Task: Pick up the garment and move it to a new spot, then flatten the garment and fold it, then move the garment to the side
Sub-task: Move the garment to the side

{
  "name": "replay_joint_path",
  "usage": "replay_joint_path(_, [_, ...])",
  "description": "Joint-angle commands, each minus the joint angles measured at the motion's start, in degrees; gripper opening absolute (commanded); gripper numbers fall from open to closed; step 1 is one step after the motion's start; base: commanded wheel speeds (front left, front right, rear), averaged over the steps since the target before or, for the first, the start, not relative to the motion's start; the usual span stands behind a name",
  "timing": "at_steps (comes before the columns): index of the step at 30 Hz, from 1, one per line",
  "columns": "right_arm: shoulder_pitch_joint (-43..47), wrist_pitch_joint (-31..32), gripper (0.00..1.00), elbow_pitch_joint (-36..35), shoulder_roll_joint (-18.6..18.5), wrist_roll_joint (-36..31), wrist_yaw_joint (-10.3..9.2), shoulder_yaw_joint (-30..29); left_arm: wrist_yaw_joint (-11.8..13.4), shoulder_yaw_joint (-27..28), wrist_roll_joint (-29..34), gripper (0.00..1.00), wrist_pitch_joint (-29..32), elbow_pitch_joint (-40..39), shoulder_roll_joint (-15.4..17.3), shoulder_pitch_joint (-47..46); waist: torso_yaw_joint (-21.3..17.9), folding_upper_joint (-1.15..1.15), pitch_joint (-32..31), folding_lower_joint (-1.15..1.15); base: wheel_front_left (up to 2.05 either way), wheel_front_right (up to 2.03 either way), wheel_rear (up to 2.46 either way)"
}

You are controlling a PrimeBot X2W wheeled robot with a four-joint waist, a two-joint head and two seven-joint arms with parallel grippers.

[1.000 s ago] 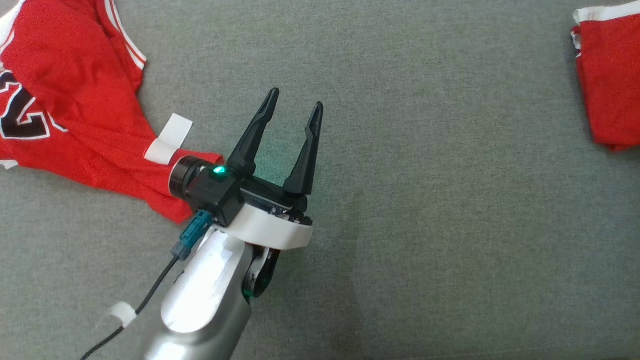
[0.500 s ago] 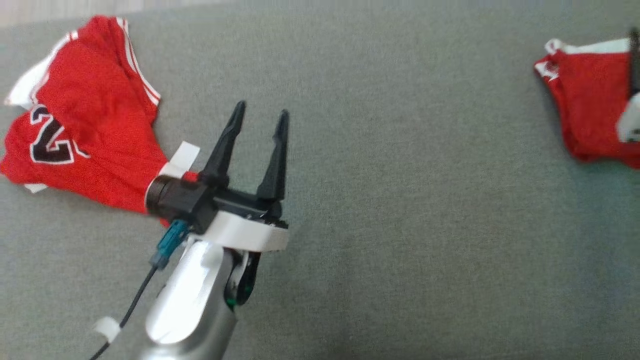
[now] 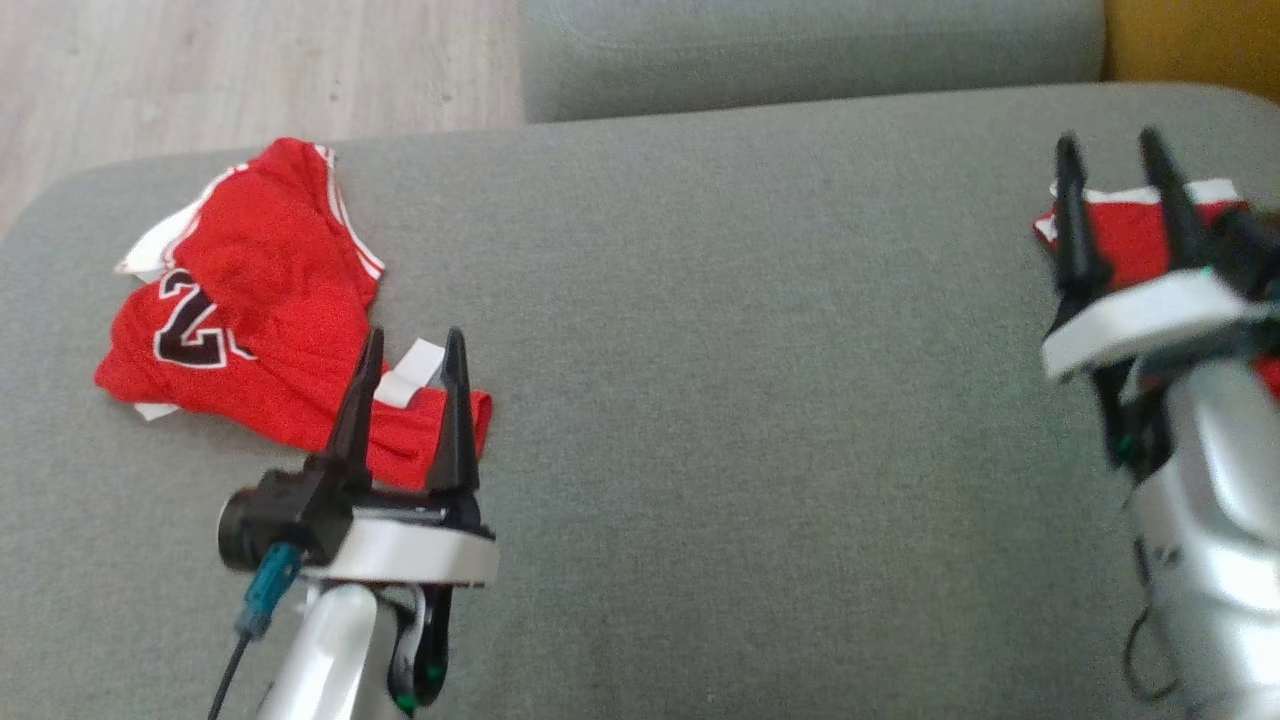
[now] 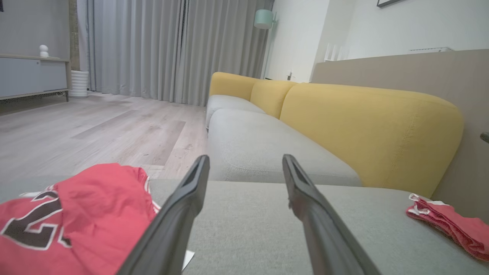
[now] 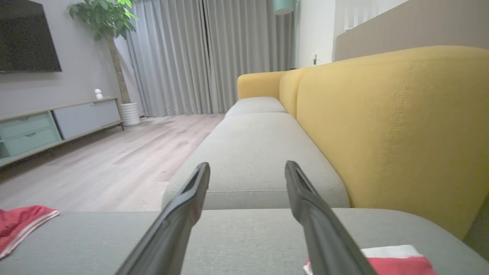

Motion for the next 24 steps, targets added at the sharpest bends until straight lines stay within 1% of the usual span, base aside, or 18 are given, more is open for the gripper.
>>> replay_joint_path(1, [1.2,-0.9,1.0,-3.1,1.3,0.4,-0.04,0.6,-0.3,2.3,0.3,1.0,-0.3,-2.0,0.6,-0.6,0.9,0.0,-1.2,0.02,0.0,0.0,0.0])
replay_joint_path(6, [9.6,-1.6,1.0,-8.7,5.8,1.0,-0.04,0.6,-0.8,3.6,1.0,1.0,-0.3,-1.3,0.5,1.9,1.6,0.0,-2.7,0.02,0.0,0.0,0.0])
replay_joint_path(10, [15.6,-1.8,1.0,-10.9,7.8,0.6,-0.04,1.4,-1.2,4.3,1.9,1.0,-0.3,-1.0,0.5,3.2,2.1,0.0,-3.5,0.02,0.0,0.0,0.0])
replay_joint_path(14, [20.5,-2.2,1.0,-12.2,9.2,-0.1,-0.04,0.8,-1.8,4.7,1.9,1.0,-0.3,-0.9,0.4,4.5,2.7,0.0,-4.1,0.02,0.0,0.0,0.0])
replay_joint_path(17, [23.0,-2.4,1.0,-13.3,9.8,-0.4,-0.04,0.5,-1.8,4.7,1.6,1.0,-0.3,-0.9,0.4,5.4,2.8,0.0,-4.3,0.02,0.0,0.0,0.0])
replay_joint_path(24, [25.1,-2.6,1.0,-14.9,10.2,0.2,-0.04,1.1,-1.0,4.3,0.8,1.0,-0.3,-1.1,0.4,6.4,2.5,0.0,-4.6,0.02,0.0,0.0,0.0])
